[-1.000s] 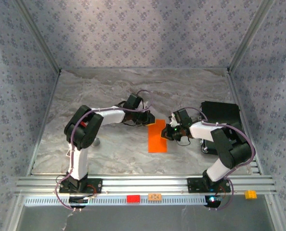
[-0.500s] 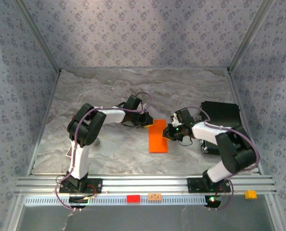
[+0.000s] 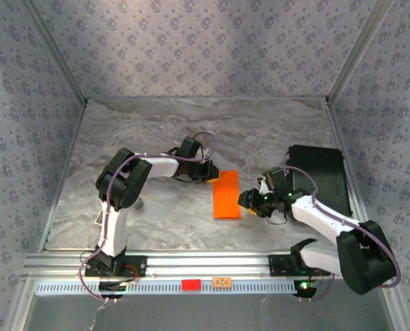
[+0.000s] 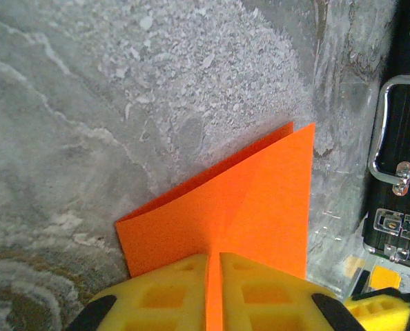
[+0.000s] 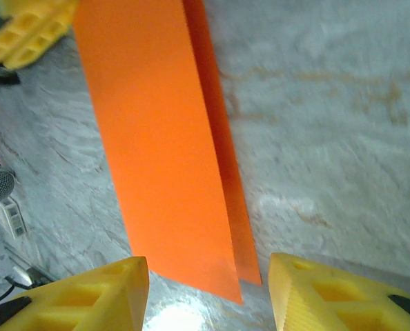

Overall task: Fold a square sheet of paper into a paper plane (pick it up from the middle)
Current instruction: First fold the square sheet of paper in half at the center of the table.

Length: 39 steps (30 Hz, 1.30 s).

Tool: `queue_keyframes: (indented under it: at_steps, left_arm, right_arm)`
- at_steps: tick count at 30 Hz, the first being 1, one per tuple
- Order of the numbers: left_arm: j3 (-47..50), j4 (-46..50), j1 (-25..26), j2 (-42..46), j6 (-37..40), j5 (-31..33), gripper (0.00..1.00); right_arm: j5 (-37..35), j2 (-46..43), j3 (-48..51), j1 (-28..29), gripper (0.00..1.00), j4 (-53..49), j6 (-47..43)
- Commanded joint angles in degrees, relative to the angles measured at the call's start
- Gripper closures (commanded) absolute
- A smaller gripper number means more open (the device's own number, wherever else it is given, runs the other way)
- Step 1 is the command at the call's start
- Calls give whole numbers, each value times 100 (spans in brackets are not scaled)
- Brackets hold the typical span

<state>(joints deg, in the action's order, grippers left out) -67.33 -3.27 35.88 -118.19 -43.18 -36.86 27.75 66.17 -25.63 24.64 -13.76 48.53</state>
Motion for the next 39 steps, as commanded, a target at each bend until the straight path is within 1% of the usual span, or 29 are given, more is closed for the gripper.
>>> queue_keyframes:
  at_steps: [1, 5, 11, 14, 15, 19, 23, 28, 39]
  left_arm:
    - [158, 107, -1, -46, -6, 161, 88]
    - [159, 117, -1, -46, 11, 164, 88]
    - [178, 92, -2, -73, 1, 187, 88]
    - [176, 64, 0, -87, -20, 177, 88]
    - [184, 63, 2, -96, -25, 179, 88]
    - [188, 46, 5, -90, -33, 171, 88]
    - [168, 21, -1, -73, -49, 146, 88]
    - [153, 7, 24, -63, -61, 111, 88]
    - [97, -8, 28, -61, -82, 73, 88]
  right_arm:
    - [254, -118, 182, 116, 49, -30, 363]
    - [292, -42, 307, 182, 49, 245, 459]
    - [483, 302, 389, 225, 51, 889, 620]
    - [514, 417, 358, 243, 55, 1084, 656]
    - [515, 418, 358, 245, 58, 1175, 682]
    - [521, 386, 288, 253, 61, 1347, 621]
    - [578, 456, 175, 122, 59, 1448, 407]
    - [763, 630, 225, -44, 56, 1956, 326]
    - [1229, 1195, 190, -342, 58, 2718, 275]
